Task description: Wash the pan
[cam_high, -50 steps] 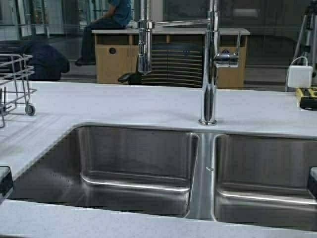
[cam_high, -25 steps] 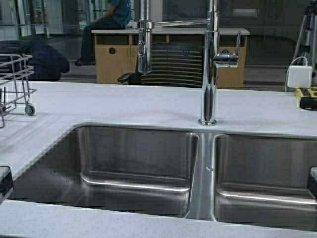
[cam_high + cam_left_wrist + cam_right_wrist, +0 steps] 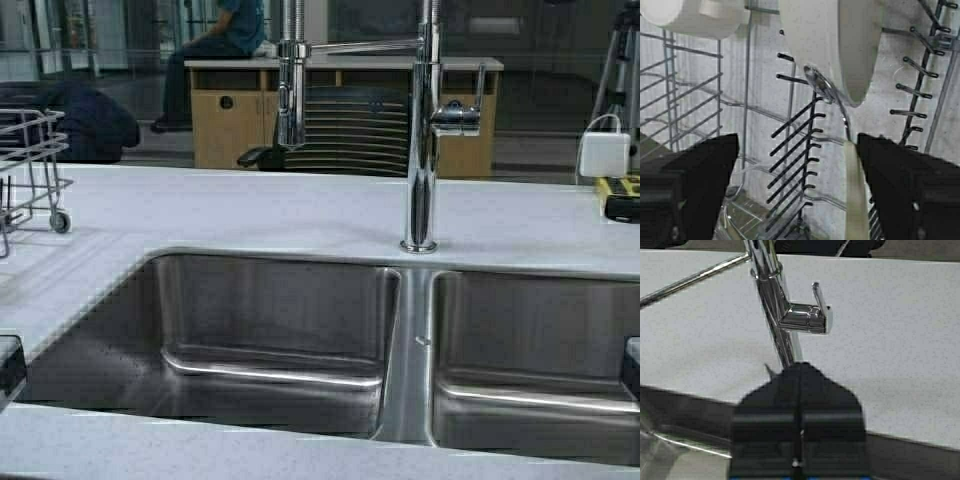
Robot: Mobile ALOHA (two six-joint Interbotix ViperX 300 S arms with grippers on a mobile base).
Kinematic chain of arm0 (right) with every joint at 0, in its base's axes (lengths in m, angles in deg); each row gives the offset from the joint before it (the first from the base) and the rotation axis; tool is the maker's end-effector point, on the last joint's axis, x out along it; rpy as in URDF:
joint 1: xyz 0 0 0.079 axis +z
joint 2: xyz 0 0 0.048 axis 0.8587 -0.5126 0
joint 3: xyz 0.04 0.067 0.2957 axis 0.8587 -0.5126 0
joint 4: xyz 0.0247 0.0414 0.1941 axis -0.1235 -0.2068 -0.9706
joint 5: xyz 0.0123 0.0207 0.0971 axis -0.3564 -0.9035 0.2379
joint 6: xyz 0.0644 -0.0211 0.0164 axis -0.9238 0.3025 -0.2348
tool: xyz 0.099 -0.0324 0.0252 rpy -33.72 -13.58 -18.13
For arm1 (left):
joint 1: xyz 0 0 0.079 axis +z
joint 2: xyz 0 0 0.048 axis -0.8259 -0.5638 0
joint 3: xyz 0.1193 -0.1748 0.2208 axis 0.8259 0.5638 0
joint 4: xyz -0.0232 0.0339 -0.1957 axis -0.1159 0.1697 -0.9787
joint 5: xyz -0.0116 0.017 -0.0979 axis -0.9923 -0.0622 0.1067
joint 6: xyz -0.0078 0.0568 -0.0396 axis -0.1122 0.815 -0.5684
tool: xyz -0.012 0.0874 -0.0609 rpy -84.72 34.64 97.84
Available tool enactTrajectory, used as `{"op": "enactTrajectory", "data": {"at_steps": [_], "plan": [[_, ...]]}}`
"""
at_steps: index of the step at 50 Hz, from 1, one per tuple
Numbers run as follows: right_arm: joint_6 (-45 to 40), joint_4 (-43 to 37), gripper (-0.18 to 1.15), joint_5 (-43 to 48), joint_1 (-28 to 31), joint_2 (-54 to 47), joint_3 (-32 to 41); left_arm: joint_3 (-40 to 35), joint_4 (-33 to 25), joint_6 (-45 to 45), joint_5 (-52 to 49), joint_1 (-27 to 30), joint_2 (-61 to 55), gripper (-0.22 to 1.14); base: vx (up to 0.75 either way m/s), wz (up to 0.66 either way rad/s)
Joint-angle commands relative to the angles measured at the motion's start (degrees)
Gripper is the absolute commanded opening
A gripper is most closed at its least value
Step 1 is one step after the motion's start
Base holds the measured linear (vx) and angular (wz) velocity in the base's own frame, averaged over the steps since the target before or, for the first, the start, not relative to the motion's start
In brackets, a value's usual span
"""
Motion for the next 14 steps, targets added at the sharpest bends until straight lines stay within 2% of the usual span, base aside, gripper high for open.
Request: {"op": "enactTrajectory", "data": {"at_steps": [1, 14], "plan": [[0.1, 0.1, 0.07, 0.7, 0.1, 0.0, 0.6, -1.8, 0.1, -0.2, -0.2, 0.2, 1.6, 1.01, 0.0, 0.0], [0.1, 0.1, 0.07, 0.7, 0.1, 0.0, 0.6, -4.4, -1.2, 0.0, -0.2, 0.1, 4.3, 1.01, 0.0, 0.0]]}}
